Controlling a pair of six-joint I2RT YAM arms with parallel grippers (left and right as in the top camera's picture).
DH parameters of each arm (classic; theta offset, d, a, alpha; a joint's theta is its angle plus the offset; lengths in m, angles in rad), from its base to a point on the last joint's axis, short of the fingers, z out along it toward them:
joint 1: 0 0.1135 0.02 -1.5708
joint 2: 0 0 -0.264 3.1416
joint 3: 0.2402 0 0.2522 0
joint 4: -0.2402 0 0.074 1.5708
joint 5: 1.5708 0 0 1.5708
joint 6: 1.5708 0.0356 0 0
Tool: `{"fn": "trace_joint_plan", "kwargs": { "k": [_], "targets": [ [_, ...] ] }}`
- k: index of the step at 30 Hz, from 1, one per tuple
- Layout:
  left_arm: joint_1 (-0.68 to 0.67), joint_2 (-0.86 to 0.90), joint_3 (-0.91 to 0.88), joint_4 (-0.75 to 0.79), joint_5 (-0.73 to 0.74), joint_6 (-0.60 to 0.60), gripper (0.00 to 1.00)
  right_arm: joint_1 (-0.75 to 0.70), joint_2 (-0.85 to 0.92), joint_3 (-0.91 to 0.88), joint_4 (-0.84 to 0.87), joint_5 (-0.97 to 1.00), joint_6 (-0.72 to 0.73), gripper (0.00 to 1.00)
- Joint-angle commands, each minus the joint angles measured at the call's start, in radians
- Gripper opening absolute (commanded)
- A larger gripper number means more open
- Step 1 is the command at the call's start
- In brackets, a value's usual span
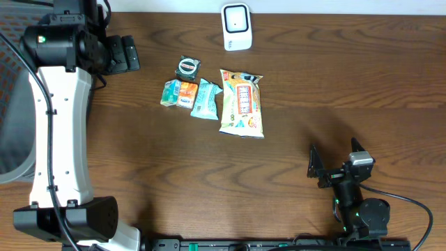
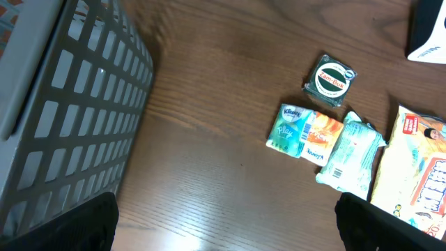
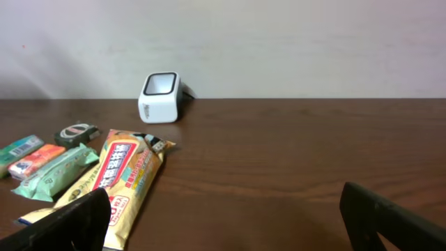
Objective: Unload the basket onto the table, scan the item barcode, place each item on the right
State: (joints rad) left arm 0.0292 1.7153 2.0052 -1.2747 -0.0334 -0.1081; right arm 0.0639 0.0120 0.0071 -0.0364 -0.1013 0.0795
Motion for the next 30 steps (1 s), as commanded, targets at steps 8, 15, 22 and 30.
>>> {"fn": "trace_joint_plan", "kwargs": {
  "k": [8, 15, 22, 30],
  "targets": [
    [0.005, 0.004, -0.005, -0.001, -0.016, -0.01, 0.98, -0.006, -0.005, -0.001, 0.129, -0.034, 0.108, 0.99],
    [0.005, 0.004, -0.005, -0.001, -0.016, -0.009, 0.98, -0.006, -0.005, -0.001, 0.323, -0.051, 0.234, 0.99],
    [0.005, 0.004, -0.005, -0.001, -0.016, -0.009, 0.97, -0.006, -0.005, -0.001, 0.383, -0.051, 0.242, 0.99],
    [0.005, 0.004, -0.005, -0.001, -0.016, -0.01, 0.98, -0.006, -0.005, -0.001, 0.425, -0.068, 0.242, 0.99]
  ]
}}
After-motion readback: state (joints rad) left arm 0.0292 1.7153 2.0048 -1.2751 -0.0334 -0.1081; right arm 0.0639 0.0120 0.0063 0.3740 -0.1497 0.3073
